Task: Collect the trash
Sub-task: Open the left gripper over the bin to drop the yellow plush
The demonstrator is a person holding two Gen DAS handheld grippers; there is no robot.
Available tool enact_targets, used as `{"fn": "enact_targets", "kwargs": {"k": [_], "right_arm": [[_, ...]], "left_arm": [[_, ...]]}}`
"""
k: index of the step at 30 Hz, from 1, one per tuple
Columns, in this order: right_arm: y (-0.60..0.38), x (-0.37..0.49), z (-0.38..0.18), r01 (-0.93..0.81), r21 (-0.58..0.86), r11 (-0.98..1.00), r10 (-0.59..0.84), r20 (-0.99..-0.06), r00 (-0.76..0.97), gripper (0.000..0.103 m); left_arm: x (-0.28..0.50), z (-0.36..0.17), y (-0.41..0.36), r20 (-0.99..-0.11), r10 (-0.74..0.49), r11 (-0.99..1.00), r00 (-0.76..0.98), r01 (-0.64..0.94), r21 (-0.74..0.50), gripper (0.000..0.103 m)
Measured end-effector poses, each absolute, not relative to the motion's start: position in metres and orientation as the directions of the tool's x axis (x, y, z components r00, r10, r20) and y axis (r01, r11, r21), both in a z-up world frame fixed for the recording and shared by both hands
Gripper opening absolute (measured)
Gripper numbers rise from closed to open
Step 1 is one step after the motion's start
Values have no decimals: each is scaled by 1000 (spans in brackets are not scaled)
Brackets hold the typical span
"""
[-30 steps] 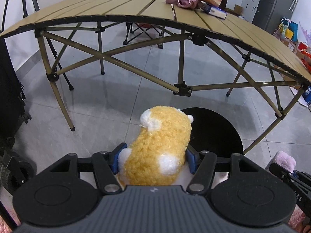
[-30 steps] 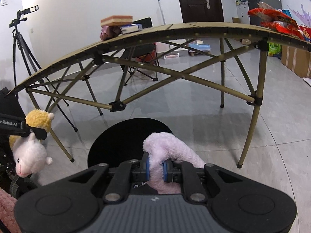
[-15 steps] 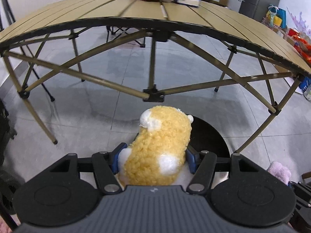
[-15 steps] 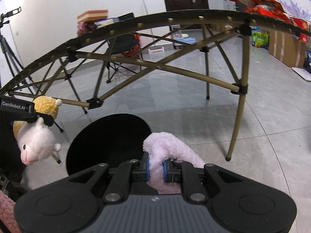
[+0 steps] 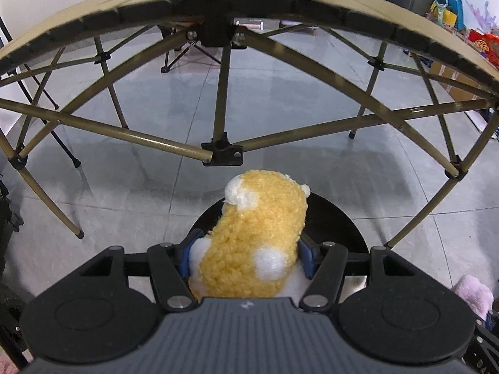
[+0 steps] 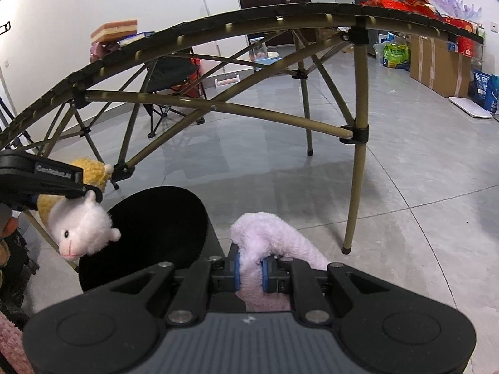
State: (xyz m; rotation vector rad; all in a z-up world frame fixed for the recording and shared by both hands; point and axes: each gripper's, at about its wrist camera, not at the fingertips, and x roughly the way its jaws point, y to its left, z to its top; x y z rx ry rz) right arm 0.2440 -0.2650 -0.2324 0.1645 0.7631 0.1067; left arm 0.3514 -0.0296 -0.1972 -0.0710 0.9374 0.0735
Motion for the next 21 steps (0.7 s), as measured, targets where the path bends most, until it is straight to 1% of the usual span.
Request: {"fn": "enact_targets", "kwargs": {"k": [3, 6, 7, 8, 9, 11, 14, 21], "right_arm": [[-269, 244, -234, -25, 187, 982, 148, -683, 715, 12], [-269, 245, -235, -20, 186, 982, 145, -686, 713, 12], [-268, 245, -235, -21, 186, 982, 145, -685, 713, 12], [-268, 245, -235, -23, 186, 982, 147, -684, 714, 12], [-268, 245, -234, -25, 186, 982, 148, -683, 716, 12], [-267, 245, -234, -27, 188, 982, 150, -679, 719, 12], [-269, 243, -233, -26, 191, 981, 151, -676, 722, 12], [-269, 238, -230, -32, 191, 981, 153, -665, 731, 12]], "left_arm": [[354, -200, -30, -812, 27, 995, 583, -90, -32, 63], [354, -200, -31, -811, 33, 995, 584, -96, -28, 67], [354, -199, -31, -808, 34, 995, 588, -96, -28, 76], [353, -198, -31, -804, 38, 995, 593, -100, -27, 92], [352, -196, -31, -797, 45, 994, 603, -110, -27, 103], [348, -193, -28, -779, 61, 991, 624, -133, -29, 103], [347, -192, -25, -781, 58, 989, 622, -140, -39, 103], [340, -188, -28, -769, 62, 992, 636, -123, -22, 103]]}}
